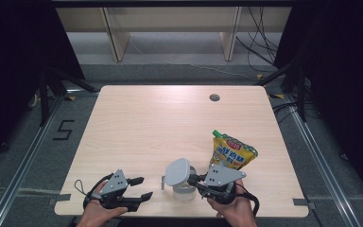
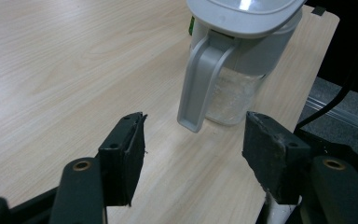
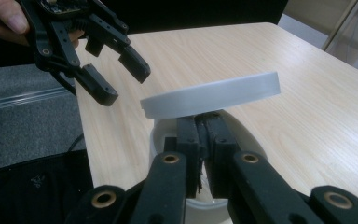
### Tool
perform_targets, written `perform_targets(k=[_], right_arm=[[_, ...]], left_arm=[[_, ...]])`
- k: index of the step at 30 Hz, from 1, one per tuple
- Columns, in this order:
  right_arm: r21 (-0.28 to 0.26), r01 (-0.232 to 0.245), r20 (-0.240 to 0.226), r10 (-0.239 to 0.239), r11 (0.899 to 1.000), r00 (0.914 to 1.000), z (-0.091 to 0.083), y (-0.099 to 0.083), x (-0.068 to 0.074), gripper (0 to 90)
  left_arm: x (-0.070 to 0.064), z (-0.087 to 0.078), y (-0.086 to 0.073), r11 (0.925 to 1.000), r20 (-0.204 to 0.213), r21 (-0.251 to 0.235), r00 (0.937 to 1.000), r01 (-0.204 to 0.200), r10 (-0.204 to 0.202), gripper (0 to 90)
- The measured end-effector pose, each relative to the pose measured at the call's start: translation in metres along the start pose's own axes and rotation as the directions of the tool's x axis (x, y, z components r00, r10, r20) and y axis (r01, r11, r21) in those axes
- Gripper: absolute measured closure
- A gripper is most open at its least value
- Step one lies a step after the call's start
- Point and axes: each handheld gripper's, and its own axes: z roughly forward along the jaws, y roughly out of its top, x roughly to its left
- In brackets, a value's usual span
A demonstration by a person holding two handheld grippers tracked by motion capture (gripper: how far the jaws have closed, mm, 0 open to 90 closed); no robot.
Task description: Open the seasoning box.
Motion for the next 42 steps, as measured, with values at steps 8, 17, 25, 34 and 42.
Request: perform_targets(k=[8, 17, 25, 34, 42], right_arm=[[-0.009, 0.031, -0.010, -0.031, 0.999, 0.9995, 0.006, 0.009, 0.003, 86.7], [-0.009, 0.056, -0.033, -0.057, 0.998, 0.9979, 0.015, 0.017, 0.008, 86.2], [-0.011, 0.065, -0.068, -0.065, 0.998, 0.9955, 0.026, 0.024, 0.016, 85.9], [-0.031, -0.004, -0.022, 0.004, 1.000, 0.9998, 0.002, 0.004, 0.006, 80.5], [-0.033, -0.122, 0.050, 0.124, 0.992, 0.9910, -0.031, -0.042, -0.006, 72.7]], left_arm=[[0.003, -0.003, -0.010, 0.9997, -0.018, 0.010, 0.9996, 0.022, -0.022, 34.3], [0.005, -0.003, -0.014, 0.9995, -0.030, 0.018, 0.9992, 0.026, -0.025, 32.3], [0.001, -0.002, -0.015, 0.9989, -0.042, 0.022, 0.9983, 0.041, -0.040, 31.4], [-0.002, -0.003, -0.012, 0.9991, -0.040, 0.005, 0.9983, 0.043, -0.042, 27.7], [0.000, -0.002, -0.013, 0.9987, -0.048, 0.011, 0.9976, 0.049, -0.049, 21.6]])
